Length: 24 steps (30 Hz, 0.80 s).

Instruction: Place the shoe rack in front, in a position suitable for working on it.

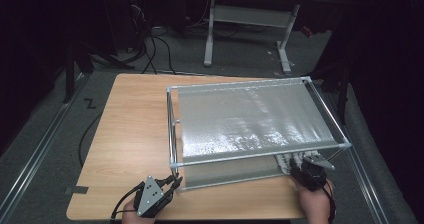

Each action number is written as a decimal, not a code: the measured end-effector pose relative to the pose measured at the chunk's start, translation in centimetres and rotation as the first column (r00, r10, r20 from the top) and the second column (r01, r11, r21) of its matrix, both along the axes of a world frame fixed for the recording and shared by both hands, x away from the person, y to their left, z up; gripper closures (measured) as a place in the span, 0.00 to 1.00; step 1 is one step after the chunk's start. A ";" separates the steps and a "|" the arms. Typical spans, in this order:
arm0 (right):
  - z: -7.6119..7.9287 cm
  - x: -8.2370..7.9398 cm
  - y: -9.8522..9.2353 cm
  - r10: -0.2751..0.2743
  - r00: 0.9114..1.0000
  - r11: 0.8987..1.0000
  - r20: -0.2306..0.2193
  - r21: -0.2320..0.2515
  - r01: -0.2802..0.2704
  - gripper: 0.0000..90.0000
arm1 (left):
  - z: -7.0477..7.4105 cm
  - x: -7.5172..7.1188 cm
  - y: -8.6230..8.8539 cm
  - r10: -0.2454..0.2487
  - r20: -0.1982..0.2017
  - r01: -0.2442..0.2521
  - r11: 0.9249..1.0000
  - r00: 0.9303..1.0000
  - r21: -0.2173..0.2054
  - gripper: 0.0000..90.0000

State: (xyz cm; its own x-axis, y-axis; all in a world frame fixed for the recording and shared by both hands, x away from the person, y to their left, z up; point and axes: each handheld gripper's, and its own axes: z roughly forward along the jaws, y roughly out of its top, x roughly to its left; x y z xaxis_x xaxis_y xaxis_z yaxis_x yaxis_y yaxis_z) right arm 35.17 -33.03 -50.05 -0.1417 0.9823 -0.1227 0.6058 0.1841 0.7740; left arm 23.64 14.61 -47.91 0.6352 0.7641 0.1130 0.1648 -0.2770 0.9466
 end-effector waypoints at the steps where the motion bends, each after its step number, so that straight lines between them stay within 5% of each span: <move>1: 0.0 0.0 -0.3 -0.015 1.000 1.000 0.001 -0.009 0.015 0.55 | 0.0 0.0 0.0 0.001 0.001 -0.001 1.000 1.000 0.002 0.87; 8: 0.0 -0.1 -0.7 -0.046 0.999 0.999 -0.001 0.008 0.046 0.57 | 0.0 0.0 0.0 0.002 0.002 -0.002 1.000 1.000 0.001 0.87; 24: -0.2 -0.3 1.8 0.041 0.999 0.999 -0.011 0.011 -0.041 0.57 | -0.1 0.0 0.0 -0.005 0.003 0.005 1.000 1.000 0.002 0.87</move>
